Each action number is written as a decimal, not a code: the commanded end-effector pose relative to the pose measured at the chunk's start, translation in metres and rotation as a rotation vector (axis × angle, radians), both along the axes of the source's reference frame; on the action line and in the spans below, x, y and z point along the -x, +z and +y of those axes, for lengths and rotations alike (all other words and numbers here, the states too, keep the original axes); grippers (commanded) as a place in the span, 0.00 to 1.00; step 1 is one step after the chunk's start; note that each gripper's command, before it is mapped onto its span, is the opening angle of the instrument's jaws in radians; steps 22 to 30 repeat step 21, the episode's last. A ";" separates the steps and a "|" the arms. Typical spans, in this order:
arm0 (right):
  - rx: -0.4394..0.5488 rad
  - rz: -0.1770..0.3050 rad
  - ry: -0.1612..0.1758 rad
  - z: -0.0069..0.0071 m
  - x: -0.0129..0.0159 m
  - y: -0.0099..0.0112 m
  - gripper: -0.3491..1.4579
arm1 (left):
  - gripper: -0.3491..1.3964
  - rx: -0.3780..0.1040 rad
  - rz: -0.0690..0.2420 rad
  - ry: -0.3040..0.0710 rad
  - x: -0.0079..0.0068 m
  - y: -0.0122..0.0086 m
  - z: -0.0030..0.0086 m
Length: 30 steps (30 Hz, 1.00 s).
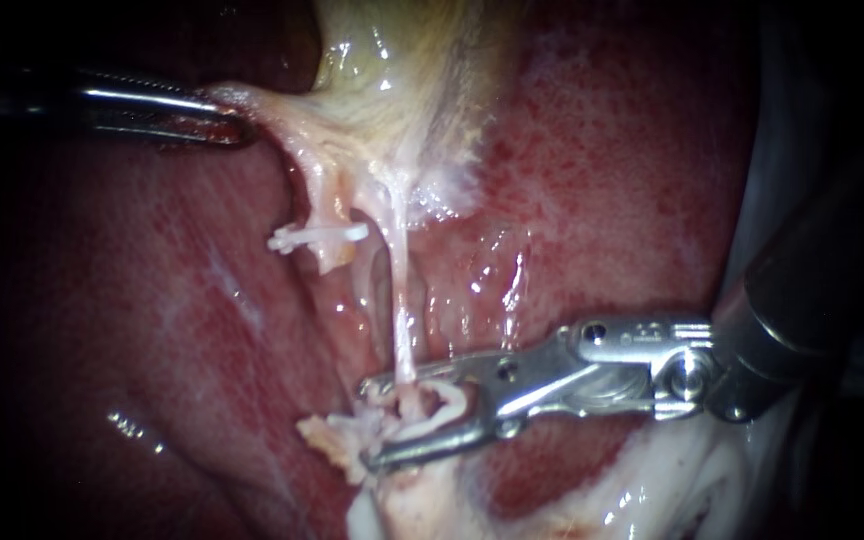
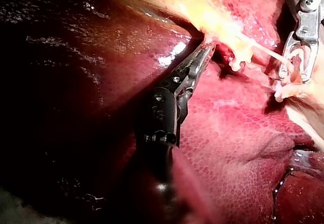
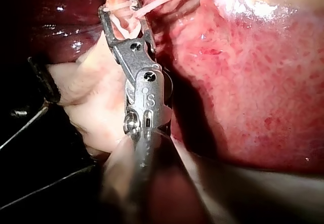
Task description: Clipping first clip right tube
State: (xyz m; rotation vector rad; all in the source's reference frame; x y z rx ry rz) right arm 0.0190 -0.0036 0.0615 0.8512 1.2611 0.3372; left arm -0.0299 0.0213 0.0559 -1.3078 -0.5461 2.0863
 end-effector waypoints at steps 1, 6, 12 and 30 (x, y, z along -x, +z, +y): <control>-0.007 -0.005 0.001 0.0000 0.0000 0.0000 0.22 | 0.00 0.000 0.000 0.000 0.0000 0.0000 0.0000; -0.061 -0.027 0.001 -0.0001 0.0002 -0.0001 0.00 | 0.00 0.000 0.000 0.000 0.0000 0.0000 0.0000; -0.110 -0.047 0.003 -0.0001 0.0002 0.0000 0.00 | 0.00 0.000 0.000 0.000 0.0001 0.0000 0.0000; -0.109 -0.047 0.003 0.0000 0.0003 0.0004 0.00 | 0.00 0.000 0.000 0.000 0.0001 0.0001 0.0001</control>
